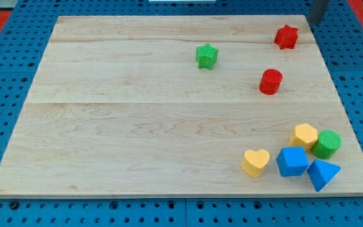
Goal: Move red star towards the red circle
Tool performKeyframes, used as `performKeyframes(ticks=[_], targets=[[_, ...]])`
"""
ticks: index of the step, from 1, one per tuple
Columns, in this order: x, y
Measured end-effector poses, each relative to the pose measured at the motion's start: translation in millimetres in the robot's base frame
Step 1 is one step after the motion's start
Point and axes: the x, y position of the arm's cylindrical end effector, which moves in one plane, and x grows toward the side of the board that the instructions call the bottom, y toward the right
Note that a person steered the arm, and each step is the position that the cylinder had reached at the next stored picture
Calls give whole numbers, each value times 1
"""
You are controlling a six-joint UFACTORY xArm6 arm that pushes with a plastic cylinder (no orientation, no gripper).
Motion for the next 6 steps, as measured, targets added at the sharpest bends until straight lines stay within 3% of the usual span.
performKeyframes(ticks=[1,3,5,6], targets=[[30,16],[46,-45],[108,-54],[105,-78]])
